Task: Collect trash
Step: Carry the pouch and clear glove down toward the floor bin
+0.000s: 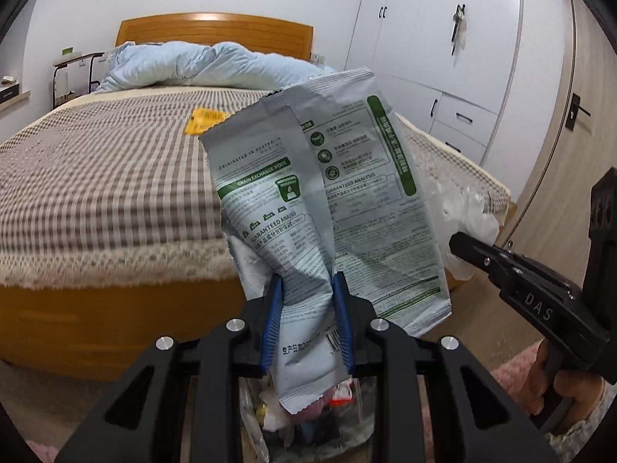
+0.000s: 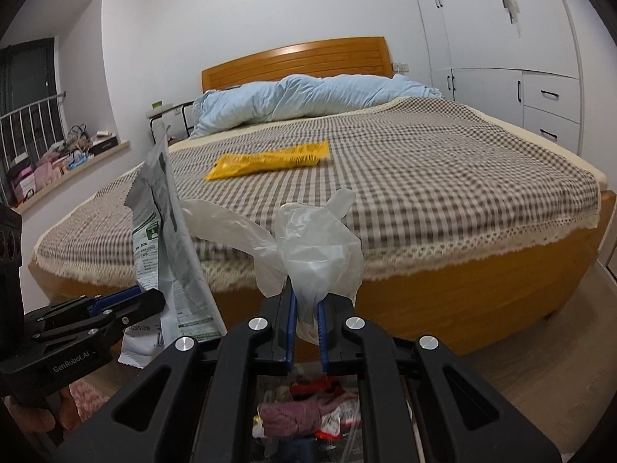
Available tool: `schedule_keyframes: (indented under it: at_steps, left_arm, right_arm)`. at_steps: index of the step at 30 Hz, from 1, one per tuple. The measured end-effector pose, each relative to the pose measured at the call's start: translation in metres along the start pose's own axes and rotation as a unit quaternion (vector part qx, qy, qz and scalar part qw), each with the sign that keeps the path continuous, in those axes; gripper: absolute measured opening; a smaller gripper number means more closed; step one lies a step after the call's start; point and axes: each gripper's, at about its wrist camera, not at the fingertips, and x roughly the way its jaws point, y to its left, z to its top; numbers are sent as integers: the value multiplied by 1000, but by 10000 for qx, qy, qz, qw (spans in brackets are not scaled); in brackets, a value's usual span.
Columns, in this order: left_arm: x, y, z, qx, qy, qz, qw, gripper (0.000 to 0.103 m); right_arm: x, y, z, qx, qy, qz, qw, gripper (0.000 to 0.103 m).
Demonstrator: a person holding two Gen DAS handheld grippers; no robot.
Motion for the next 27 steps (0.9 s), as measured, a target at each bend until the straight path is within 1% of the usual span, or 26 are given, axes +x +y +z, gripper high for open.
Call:
schedule_keyframes:
  at_steps: [5,10,15,20,27]
  left_arm:
    - [-7,-9,-22,142,157,44,9998,24]
    - [-9,-12,-39,246,335,129,9991,24]
    - [-3,-11,-45,360,485,219,9979,24]
    - [1,-9,-58,439,651,319,9964,24]
    - [8,-4,-72,459,864,406,9944,24]
  right_arm:
    - [-2,6,-13,-124,125,7,9998,9]
    - [0,7,-31,-172,359,75,9992,9]
    - [4,11,-42,-295,523,139,9981,9]
    - [9,10,-50,-342,664,183,9970,9]
    - [21,4,-64,-292,1008,90,9944,9]
